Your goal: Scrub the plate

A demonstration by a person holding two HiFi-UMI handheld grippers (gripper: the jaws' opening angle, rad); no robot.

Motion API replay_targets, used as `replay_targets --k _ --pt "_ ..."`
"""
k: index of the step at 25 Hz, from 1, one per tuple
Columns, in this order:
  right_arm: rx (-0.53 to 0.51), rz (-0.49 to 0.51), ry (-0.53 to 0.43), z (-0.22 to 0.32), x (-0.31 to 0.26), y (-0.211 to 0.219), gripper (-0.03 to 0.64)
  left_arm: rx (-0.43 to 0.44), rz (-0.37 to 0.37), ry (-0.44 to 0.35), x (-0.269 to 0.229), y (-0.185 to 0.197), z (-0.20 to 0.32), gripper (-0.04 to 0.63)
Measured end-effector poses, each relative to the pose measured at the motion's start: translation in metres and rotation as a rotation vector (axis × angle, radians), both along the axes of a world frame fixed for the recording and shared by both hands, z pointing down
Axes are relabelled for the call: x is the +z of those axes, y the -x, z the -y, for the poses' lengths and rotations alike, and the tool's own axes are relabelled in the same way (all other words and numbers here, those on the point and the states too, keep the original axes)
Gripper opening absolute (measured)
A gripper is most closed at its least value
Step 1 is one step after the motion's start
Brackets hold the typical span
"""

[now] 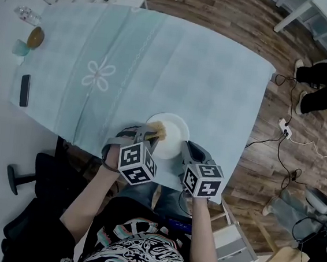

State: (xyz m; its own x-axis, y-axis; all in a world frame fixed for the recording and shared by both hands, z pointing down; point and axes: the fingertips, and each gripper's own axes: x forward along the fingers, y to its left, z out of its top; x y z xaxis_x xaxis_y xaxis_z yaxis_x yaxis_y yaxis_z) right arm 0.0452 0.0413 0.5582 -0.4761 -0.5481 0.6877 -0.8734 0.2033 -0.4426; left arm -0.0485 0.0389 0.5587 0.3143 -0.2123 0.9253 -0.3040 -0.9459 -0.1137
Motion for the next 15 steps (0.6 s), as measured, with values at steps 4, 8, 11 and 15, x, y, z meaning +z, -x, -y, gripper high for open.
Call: replay_targets --k 4,8,11,15 --pt "0.000 0.006 0.005 0.000 0.000 0.000 0.021 0.036 0.058 -0.048 0.002 -0.003 0.000 0.060" --pt "0.000 0.005 0.005 -0.001 0.000 0.001 0.021 0.049 0.054 -0.043 0.002 -0.005 -0.002 0.060" --pt "0.000 0.011 0.009 -0.001 0.000 0.001 0.021 0.076 0.028 -0.042 0.001 -0.021 -0.003 0.060" --pt "0.000 0.010 0.008 0.000 0.000 0.002 0.021 0.107 -0.022 -0.033 0.002 -0.054 -0.006 0.060"
